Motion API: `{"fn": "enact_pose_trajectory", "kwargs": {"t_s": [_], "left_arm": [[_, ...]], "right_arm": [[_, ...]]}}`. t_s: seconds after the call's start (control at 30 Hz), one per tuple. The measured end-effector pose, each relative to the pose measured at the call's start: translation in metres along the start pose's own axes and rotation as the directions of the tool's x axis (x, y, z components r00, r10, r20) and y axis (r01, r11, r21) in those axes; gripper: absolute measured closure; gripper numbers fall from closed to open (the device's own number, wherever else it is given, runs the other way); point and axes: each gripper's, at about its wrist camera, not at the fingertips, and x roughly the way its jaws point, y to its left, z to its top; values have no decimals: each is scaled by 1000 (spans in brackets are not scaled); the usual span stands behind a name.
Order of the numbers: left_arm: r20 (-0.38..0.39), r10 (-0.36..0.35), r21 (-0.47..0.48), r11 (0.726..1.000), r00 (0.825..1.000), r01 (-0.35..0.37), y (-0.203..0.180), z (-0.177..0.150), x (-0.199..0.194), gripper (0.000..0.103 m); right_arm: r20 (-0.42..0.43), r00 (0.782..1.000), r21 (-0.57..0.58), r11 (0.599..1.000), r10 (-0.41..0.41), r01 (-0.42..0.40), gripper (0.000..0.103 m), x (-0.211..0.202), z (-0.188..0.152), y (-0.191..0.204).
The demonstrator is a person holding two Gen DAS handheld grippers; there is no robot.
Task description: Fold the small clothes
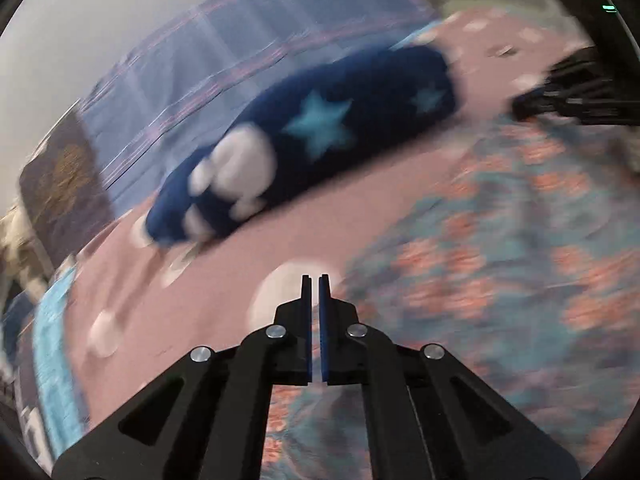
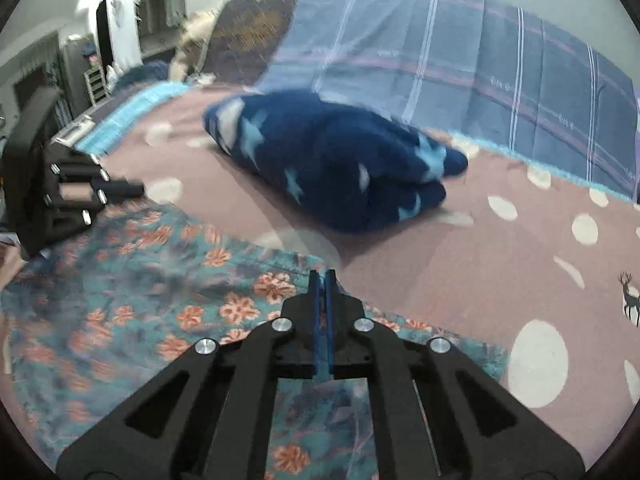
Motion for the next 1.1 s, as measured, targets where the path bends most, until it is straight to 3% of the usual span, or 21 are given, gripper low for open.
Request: {"fn": "enact_pose_trajectory", "kwargs": {"t_s": [0.03,0.1,0.13,0.17,0.2,0.33,0.47,0.57,0.63,0.7,0.73,0.8,0.87,0.97,1.03,1.1], "left_arm": [[-64,-10,-9,1000,998,10,2,-8,14,100],[-34,11,8,1000,999,-10,-1,-13,12,100],[-35,16,12,1000,999,-16,-2,-13,9,98],[-34,29,9,1000,999,-29,-1,-14,4,88],[-37,42,5,999,998,-42,1,-16,-1,83],[-23,98,-22,995,995,-98,13,-37,-40,74],[-9,68,-179,981,998,-69,30,-71,-83,69],[27,-9,-343,939,1000,18,28,-112,-118,53],[45,-64,-404,911,997,76,11,-136,-131,49],[-25,-54,-410,911,998,39,-7,-159,-132,47],[-24,-31,-412,911,999,19,-12,-170,-135,46],[-8,-24,-515,857,1000,17,-5,-187,-144,46],[-20,7,-552,833,1000,-17,-2,-190,-155,47],[-6,89,-509,857,996,-80,-20,-183,-185,47],[75,90,-495,868,993,-41,-34,-173,-211,47],[183,46,-467,883,982,46,-56,-152,-235,47]], "right_arm": [[-34,999,12,1000,8,-8,93,9,-3,-2],[0,1000,48,999,21,-21,88,2,-3,-9],[24,1000,61,998,5,-7,81,-5,-3,-12],[51,999,74,997,-14,10,67,-14,-2,-15],[69,997,87,996,-29,23,63,-26,-3,-18],[91,996,145,989,12,-25,64,-84,-37,-26],[64,991,235,964,115,-127,64,-129,-98,-11],[66,985,285,943,160,-172,62,-157,-148,12],[36,984,342,923,174,-176,58,-162,-181,24],[43,990,356,924,137,-143,61,-166,-197,29],[48,991,371,919,123,-132,62,-170,-201,29],[57,994,412,904,98,-113,62,-182,-202,29],[68,994,424,899,88,-109,62,-194,-203,29],[97,994,432,897,54,-91,61,-217,-211,27],[115,992,461,882,45,-93,61,-227,-220,20],[122,992,503,861,19,-79,64,-234,-230,8]]}}
